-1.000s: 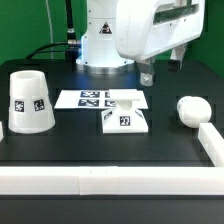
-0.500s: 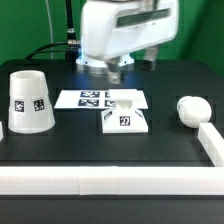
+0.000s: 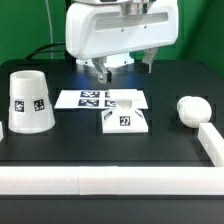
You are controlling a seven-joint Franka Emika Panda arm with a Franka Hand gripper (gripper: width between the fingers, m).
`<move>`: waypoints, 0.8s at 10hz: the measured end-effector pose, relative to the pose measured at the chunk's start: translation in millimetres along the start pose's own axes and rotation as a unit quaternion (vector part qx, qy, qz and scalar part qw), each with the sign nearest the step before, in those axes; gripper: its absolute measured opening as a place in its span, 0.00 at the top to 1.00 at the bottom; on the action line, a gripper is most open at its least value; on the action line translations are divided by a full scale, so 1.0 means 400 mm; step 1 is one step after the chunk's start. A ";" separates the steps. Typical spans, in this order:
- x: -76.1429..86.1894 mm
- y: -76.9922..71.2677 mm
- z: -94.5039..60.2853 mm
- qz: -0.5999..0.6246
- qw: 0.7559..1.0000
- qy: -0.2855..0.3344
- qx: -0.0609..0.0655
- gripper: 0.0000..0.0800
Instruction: Assemble lamp
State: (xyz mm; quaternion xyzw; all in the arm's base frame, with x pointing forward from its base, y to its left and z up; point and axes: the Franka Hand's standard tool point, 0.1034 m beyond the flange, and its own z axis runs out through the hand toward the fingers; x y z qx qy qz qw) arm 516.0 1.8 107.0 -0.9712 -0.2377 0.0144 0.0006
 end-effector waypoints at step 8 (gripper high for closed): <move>-0.032 -0.030 0.036 0.235 0.972 0.004 0.019 0.13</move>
Offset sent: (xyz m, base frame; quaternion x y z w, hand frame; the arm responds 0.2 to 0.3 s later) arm -0.0160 0.0013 -0.0117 0.0237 0.0317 0.1930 0.9804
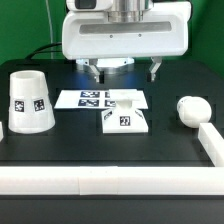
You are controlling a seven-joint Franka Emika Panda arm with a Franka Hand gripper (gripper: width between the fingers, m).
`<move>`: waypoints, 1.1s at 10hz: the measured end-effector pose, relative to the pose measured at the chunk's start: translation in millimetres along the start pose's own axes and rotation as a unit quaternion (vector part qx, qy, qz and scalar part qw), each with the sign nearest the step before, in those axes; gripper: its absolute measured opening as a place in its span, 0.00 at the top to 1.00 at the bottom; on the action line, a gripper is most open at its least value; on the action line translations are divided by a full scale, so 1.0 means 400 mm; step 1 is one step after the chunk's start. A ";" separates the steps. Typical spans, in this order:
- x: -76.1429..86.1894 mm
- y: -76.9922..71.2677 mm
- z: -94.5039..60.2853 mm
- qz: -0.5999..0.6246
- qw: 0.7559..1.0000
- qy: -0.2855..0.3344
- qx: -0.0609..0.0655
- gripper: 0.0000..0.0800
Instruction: Assemble lamp
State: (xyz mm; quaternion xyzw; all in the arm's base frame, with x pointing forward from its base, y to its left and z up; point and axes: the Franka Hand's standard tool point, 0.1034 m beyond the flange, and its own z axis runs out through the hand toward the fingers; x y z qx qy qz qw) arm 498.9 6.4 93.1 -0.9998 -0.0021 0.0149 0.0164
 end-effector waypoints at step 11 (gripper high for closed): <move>-0.089 -0.002 0.121 -0.011 1.000 -0.006 0.002 0.16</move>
Offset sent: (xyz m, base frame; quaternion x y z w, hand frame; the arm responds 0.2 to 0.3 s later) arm -0.0181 -0.0032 -0.0219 -0.0147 0.0204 -0.0041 0.9997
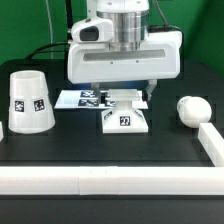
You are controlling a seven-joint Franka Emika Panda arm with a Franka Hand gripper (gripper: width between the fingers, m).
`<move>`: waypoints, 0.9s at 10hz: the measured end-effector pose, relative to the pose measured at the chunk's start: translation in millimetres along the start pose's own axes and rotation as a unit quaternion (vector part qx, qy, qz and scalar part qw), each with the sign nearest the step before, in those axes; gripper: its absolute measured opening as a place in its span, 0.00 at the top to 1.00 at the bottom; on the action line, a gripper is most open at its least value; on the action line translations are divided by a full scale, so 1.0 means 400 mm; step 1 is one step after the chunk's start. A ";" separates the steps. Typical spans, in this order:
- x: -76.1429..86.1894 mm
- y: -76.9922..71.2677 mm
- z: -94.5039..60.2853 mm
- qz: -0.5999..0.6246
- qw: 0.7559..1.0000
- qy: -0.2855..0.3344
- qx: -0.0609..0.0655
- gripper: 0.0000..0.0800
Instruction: Assemble lamp
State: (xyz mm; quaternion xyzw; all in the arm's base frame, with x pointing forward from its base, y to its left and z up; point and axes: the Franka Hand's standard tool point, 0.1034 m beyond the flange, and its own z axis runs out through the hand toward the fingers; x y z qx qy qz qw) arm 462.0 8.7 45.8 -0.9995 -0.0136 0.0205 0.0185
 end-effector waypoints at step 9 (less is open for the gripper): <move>0.005 -0.002 -0.004 -0.001 1.000 0.002 0.000 0.33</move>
Offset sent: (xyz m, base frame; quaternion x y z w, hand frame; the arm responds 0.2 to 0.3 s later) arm 0.0000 0.0000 0.0000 0.0000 0.0000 0.0000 1.0000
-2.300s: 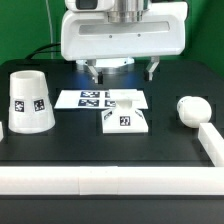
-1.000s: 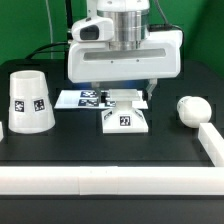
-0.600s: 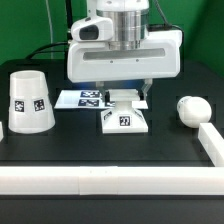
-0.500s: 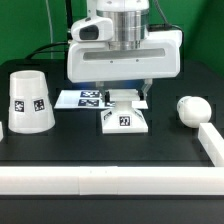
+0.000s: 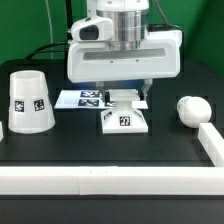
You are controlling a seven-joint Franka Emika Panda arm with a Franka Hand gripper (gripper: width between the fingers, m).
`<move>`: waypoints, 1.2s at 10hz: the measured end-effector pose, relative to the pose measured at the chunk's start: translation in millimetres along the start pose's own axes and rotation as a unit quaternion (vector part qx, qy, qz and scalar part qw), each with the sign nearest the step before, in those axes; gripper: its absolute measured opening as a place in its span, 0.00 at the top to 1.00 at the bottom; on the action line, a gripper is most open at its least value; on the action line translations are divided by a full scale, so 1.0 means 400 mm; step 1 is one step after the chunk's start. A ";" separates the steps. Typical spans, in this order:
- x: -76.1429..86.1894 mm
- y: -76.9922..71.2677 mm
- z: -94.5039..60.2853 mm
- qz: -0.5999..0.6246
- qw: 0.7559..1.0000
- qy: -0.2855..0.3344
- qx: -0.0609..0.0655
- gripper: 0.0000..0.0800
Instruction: Assemble lamp
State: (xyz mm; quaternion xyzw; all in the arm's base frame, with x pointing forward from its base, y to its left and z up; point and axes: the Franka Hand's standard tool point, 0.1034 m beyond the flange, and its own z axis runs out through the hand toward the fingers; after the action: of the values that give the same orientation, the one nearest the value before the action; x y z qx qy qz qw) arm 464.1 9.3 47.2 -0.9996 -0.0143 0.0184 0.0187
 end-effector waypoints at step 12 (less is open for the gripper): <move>0.355 -0.142 -0.013 -0.025 0.997 0.066 0.011 0.33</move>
Offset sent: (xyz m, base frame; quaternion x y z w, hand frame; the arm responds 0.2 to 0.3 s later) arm 0.0483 0.0174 -0.0070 0.0011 0.0098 0.0138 0.9999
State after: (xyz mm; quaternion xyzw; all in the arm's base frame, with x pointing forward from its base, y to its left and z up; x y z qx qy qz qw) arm 604.7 70.2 49.5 -0.9977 -0.0381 -0.0477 0.0311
